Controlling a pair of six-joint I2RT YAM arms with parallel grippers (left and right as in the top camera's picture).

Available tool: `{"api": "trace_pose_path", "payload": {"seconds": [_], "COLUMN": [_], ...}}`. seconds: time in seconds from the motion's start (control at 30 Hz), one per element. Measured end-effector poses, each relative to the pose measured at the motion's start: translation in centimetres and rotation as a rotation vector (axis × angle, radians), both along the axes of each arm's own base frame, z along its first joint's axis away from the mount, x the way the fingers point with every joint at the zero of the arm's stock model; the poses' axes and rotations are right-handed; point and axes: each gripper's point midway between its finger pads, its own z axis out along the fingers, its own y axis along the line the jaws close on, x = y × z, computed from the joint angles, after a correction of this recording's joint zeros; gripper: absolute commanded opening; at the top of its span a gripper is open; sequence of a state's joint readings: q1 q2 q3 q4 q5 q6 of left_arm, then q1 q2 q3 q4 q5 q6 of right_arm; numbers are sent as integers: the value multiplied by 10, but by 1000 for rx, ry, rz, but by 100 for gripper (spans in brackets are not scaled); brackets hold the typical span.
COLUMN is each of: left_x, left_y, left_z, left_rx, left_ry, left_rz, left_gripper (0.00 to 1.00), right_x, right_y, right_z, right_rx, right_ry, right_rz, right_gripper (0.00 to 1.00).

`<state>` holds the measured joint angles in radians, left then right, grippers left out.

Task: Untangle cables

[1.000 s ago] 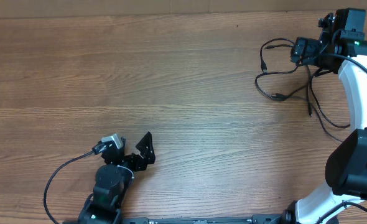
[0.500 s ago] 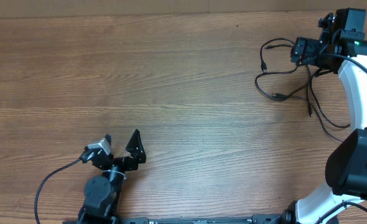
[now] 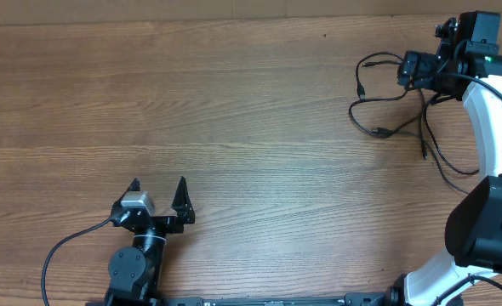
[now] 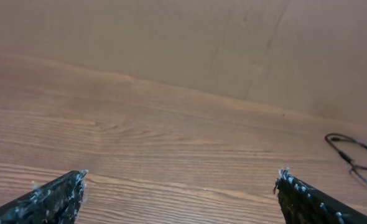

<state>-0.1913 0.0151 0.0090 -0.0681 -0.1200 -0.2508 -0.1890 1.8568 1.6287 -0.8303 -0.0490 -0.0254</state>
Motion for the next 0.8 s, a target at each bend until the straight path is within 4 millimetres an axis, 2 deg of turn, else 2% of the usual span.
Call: {"api": "trace_pose_path", "payload": {"seconds": [0.8], "left_x": [0], "left_y": [-2], "left_z": [0], "left_rx": [26], "left_ry": [-2], "left_rz": [-11], "left_gripper": [99], "right_x": [0], "right_y": [0], "right_z": [0], "right_rx": [-1], "right_ry": [0], "right_rz": [0], "right_gripper": [100]}}
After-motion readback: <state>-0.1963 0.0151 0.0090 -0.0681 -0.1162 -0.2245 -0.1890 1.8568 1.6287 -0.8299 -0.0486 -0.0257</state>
